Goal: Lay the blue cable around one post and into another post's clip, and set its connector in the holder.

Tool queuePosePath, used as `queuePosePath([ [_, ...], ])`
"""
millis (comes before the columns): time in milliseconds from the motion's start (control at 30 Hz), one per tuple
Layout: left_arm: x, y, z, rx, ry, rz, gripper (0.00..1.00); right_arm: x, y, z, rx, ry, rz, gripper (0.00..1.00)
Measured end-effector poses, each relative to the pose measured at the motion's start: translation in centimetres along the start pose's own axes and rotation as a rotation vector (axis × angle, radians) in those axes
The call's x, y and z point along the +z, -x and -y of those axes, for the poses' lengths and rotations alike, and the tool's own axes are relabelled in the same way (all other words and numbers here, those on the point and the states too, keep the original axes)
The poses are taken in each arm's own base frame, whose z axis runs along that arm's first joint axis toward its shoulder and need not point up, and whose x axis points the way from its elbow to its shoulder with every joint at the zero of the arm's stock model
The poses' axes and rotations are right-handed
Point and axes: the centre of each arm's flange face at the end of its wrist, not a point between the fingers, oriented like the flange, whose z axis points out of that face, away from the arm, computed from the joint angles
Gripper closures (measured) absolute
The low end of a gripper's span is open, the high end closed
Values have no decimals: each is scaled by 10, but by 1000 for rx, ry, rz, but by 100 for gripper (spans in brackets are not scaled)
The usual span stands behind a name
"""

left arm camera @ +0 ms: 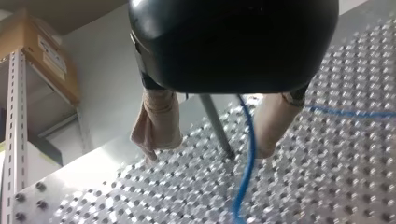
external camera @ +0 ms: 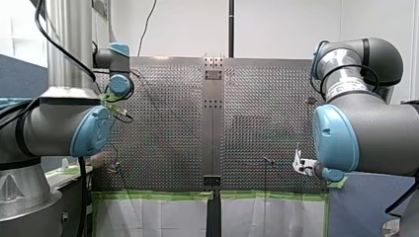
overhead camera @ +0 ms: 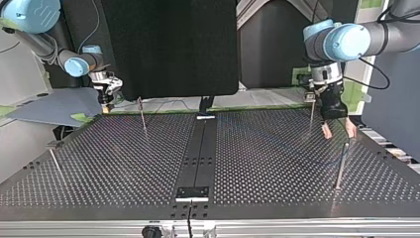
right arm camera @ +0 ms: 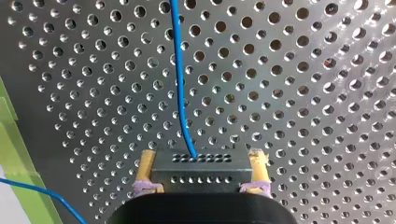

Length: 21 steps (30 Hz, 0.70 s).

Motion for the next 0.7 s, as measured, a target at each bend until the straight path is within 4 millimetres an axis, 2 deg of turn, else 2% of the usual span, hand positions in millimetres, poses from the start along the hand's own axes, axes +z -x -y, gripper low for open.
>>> queuePosePath([
  [200,19,10,13,17,3,48,0,0,0,1,0,-2,-2,91],
  [500,49,3,18,52,-1,39,0,1,0,2,-1,-3,-1,91],
  [700,66,12,28,42,-21,66,0,0,0,2,0,-3,1,91],
])
